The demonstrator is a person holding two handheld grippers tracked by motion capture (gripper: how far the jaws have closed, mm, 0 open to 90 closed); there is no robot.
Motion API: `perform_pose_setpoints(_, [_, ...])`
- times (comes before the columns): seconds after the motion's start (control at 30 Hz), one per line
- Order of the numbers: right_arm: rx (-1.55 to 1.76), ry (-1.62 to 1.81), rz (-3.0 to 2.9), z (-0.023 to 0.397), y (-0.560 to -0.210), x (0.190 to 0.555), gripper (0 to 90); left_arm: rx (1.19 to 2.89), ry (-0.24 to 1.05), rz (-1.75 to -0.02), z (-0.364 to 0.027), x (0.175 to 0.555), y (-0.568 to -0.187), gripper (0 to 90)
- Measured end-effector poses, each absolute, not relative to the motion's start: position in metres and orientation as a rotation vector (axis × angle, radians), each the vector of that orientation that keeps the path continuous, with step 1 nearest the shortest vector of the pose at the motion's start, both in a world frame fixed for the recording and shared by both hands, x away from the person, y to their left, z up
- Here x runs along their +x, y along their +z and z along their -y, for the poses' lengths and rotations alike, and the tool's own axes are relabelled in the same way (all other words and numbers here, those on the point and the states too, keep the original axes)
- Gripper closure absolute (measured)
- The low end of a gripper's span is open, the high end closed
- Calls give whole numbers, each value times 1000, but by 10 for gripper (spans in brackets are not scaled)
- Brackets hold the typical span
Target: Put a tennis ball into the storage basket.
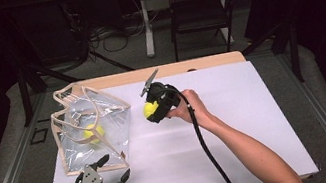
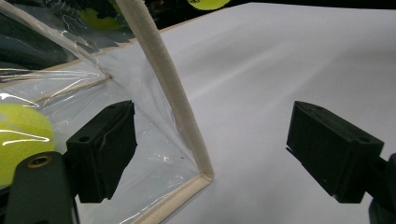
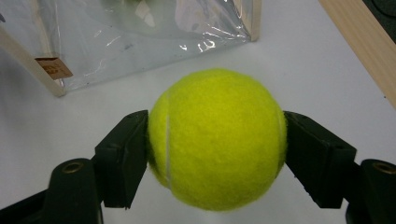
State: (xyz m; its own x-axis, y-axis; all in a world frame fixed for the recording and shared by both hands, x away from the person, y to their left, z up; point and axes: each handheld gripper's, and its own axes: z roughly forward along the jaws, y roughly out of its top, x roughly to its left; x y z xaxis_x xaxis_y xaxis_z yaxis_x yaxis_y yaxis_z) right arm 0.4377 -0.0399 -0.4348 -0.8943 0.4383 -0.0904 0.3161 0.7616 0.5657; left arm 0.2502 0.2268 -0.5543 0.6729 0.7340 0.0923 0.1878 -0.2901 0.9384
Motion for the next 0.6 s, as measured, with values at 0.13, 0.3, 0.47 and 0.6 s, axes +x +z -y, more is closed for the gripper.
perform_pose_setpoints(0.13, [593,818,-2734,39,-431,438,257,1822,642,-727,-226,250,-554,160])
perform_pose_setpoints(0.3, [578,832,-2725,38,-427,435,257,1823,647,-721,-226,250,-554,160])
perform_pose_setpoints(0.47, [555,849,-2711,37,-420,432,257,1820,641,-726,-227,250,-554,160])
perform_pose_setpoints(0.6, [537,875,-2693,37,-413,431,257,1822,642,-722,-226,250,-554,160])
